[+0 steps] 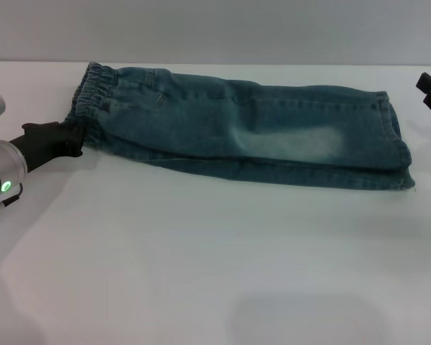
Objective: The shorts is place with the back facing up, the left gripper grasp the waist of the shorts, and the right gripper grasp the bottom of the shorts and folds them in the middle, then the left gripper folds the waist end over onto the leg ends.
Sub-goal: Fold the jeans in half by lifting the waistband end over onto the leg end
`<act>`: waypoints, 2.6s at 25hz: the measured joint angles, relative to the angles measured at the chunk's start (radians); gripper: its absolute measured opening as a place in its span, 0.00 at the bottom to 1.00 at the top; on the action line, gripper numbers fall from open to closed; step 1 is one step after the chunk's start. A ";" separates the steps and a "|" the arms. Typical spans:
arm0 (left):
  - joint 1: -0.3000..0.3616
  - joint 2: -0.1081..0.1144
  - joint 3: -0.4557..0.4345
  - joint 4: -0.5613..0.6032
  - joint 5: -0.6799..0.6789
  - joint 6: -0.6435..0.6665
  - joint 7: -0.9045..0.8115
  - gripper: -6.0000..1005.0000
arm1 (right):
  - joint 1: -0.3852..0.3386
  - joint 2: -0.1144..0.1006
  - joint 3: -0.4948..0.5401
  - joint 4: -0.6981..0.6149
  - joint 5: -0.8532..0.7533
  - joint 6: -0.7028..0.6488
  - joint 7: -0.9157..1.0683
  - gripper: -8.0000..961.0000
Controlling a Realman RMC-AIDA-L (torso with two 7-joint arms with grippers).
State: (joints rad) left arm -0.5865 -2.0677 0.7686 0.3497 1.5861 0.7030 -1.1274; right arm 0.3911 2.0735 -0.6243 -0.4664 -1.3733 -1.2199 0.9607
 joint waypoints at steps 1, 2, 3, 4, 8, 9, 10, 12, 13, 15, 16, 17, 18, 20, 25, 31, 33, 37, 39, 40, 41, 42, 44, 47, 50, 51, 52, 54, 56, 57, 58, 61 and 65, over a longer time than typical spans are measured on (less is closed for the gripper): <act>-0.001 0.000 0.000 0.000 0.000 0.003 0.000 0.24 | 0.000 0.000 0.000 0.001 0.003 0.000 0.000 0.41; -0.001 0.000 0.000 0.000 0.000 0.006 0.000 0.20 | 0.000 0.000 0.000 0.002 0.005 0.000 0.000 0.41; -0.001 0.000 0.000 0.000 0.000 0.016 0.000 0.16 | 0.001 0.000 0.000 0.002 0.006 0.000 0.000 0.41; -0.001 0.000 0.000 0.000 0.000 0.021 0.000 0.13 | 0.002 0.000 0.000 0.002 0.006 0.000 0.000 0.41; 0.001 0.000 0.000 0.000 0.000 0.034 0.000 0.04 | 0.008 0.001 0.000 0.010 0.007 -0.001 -0.002 0.41; 0.002 0.001 0.000 0.000 0.000 0.036 0.000 0.01 | 0.010 0.002 0.000 0.016 0.007 0.001 -0.003 0.41; 0.002 0.002 0.000 0.000 0.000 0.038 0.000 0.01 | 0.013 0.002 0.000 0.022 0.008 0.003 -0.003 0.41; 0.002 0.002 0.000 0.000 0.000 0.038 0.000 0.01 | 0.018 0.001 0.000 0.030 0.008 0.005 -0.004 0.41; 0.002 0.003 0.000 0.000 0.000 0.038 0.000 0.01 | 0.019 0.001 0.000 0.030 0.008 0.006 -0.004 0.41; 0.000 0.003 0.000 0.000 0.000 0.038 0.004 0.01 | 0.020 0.001 -0.001 0.032 0.008 0.007 -0.005 0.41; -0.001 0.003 0.000 0.000 0.000 0.038 0.007 0.01 | 0.021 0.001 -0.001 0.032 0.008 0.007 -0.005 0.41; -0.003 0.003 0.000 0.000 0.000 0.038 0.010 0.01 | 0.022 0.001 -0.002 0.034 0.008 0.007 -0.005 0.41; -0.004 0.003 0.000 0.000 0.000 0.038 0.011 0.01 | 0.022 0.001 -0.002 0.035 0.008 0.007 -0.005 0.41; -0.005 0.003 0.000 0.001 0.000 0.038 0.012 0.01 | 0.024 0.000 -0.002 0.038 0.008 0.008 -0.005 0.41; -0.006 0.003 0.000 0.003 0.000 0.038 0.012 0.01 | 0.028 0.000 -0.002 0.048 0.008 0.008 -0.006 0.41; -0.004 0.004 0.000 0.008 0.000 0.040 0.012 0.01 | 0.033 0.000 -0.005 0.049 0.008 0.008 -0.006 0.41; -0.002 0.005 0.000 0.011 0.000 0.045 0.012 0.01 | 0.036 0.000 -0.008 0.050 0.008 0.008 -0.006 0.41; 0.005 0.006 -0.003 0.029 0.000 0.081 0.012 0.01 | 0.040 0.000 -0.010 0.053 0.008 0.008 -0.007 0.41; 0.008 0.006 -0.006 0.039 0.000 0.101 0.012 0.01 | 0.041 0.000 -0.011 0.054 0.008 0.008 -0.007 0.41; 0.009 0.006 -0.007 0.043 0.000 0.112 0.012 0.01 | 0.041 0.000 -0.011 0.054 0.008 0.008 -0.007 0.41; 0.010 0.007 -0.008 0.046 0.000 0.121 0.012 0.01 | 0.041 0.000 -0.011 0.054 0.008 0.008 -0.007 0.41; 0.012 0.007 -0.009 0.052 0.000 0.132 0.012 0.01 | 0.041 0.000 -0.012 0.054 0.007 0.008 -0.007 0.41; 0.016 0.008 -0.009 0.065 0.000 0.153 0.012 0.01 | 0.044 0.000 -0.012 0.062 0.005 0.008 -0.007 0.41; 0.020 0.008 -0.009 0.082 -0.001 0.193 0.009 0.01 | 0.050 0.000 -0.013 0.073 0.002 0.008 -0.007 0.41; 0.023 0.008 -0.009 0.101 -0.009 0.234 0.005 0.01 | 0.067 -0.001 -0.016 0.096 -0.003 0.028 -0.007 0.41; 0.024 0.008 -0.009 0.111 -0.011 0.254 0.004 0.01 | 0.073 -0.001 -0.020 0.103 -0.004 0.039 -0.007 0.41; 0.024 0.008 -0.009 0.117 -0.011 0.269 0.003 0.01 | 0.081 -0.001 -0.025 0.111 -0.004 0.051 -0.007 0.41; 0.024 0.008 -0.009 0.129 -0.012 0.299 0.002 0.01 | 0.100 0.000 -0.050 0.125 -0.004 0.081 -0.007 0.41; 0.024 0.008 -0.009 0.139 -0.013 0.324 0.001 0.01 | 0.118 0.001 -0.082 0.132 -0.004 0.106 -0.007 0.41; 0.023 0.008 -0.009 0.143 -0.013 0.332 0.001 0.01 | 0.125 0.002 -0.094 0.134 -0.004 0.116 -0.007 0.41; 0.022 0.008 -0.009 0.145 -0.013 0.339 0.000 0.01 | 0.135 0.003 -0.111 0.138 -0.004 0.126 -0.007 0.41; 0.015 0.008 -0.009 0.146 -0.014 0.365 -0.001 0.01 | 0.161 0.003 -0.132 0.154 -0.004 0.141 -0.007 0.41; 0.011 0.007 -0.009 0.154 -0.017 0.409 -0.001 0.01 | 0.189 0.002 -0.162 0.170 -0.004 0.168 -0.007 0.41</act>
State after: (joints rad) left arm -0.5756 -2.0602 0.7593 0.5037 1.5688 1.1121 -1.1287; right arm 0.5804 2.0759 -0.7859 -0.2964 -1.3776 -1.0521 0.9541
